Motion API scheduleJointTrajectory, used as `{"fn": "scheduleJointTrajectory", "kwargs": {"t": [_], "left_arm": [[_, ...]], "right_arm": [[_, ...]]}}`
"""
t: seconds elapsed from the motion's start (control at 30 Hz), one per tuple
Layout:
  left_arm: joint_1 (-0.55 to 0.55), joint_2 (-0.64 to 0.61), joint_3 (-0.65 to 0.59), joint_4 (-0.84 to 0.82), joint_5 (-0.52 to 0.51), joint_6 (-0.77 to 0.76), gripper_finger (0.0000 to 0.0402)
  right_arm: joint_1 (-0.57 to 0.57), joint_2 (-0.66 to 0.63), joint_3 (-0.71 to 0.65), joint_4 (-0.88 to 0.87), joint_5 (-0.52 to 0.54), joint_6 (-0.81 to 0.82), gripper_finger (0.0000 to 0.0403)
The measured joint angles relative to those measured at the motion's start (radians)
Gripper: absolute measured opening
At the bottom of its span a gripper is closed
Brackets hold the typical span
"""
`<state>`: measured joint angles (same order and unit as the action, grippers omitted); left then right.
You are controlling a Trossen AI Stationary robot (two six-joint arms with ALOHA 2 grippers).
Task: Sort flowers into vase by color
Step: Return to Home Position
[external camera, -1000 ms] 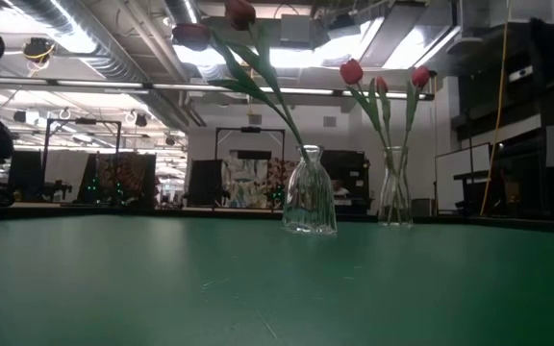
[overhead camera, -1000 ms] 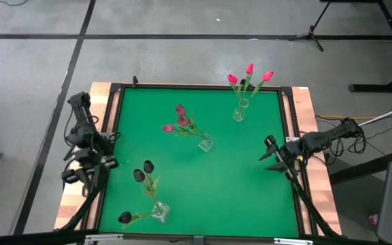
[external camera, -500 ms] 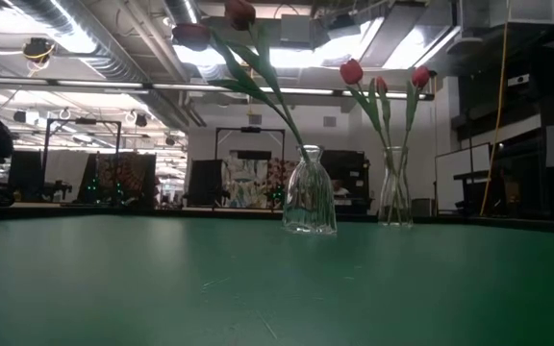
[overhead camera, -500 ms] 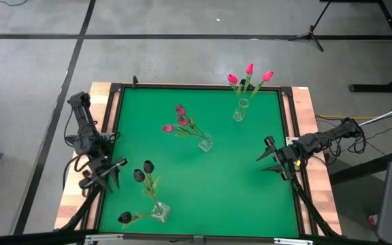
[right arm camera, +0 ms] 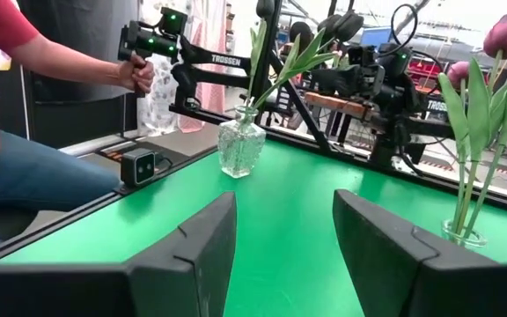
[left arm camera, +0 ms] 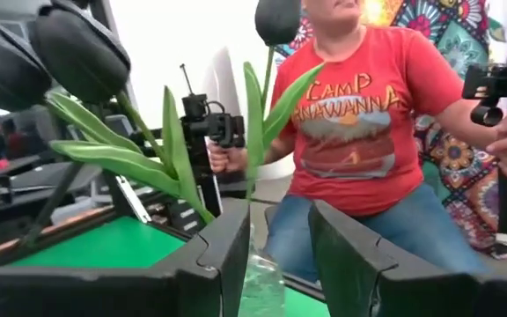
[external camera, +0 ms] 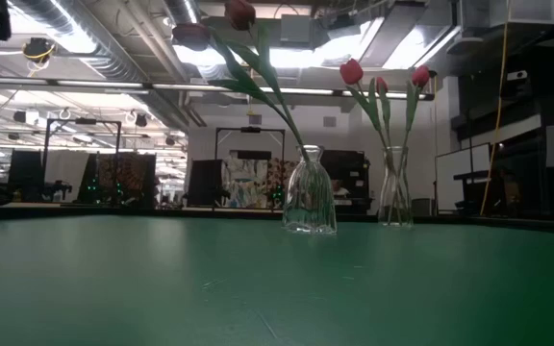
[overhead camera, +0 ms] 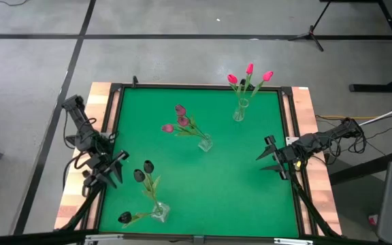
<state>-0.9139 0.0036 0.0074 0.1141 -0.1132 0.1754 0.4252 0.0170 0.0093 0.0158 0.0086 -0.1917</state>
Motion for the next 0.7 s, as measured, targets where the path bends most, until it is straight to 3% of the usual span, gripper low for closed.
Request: {"fn": "scheduleJointTrajectory", "kwargs": {"t": [0.47,0.7], "left_arm": [[0.293,0.000,0.000,-0.002,0.195,0.041,0.0118],[0.347,0.004,0.000,-0.070,0.001,-0.027,0.0118]], "right_arm": [[0.000,0.000,-0.001,-0.002,0.012,0.037,0.0189],[0.000,0.000,-0.001,-0.002,0.015,0.020,0.0189]]}}
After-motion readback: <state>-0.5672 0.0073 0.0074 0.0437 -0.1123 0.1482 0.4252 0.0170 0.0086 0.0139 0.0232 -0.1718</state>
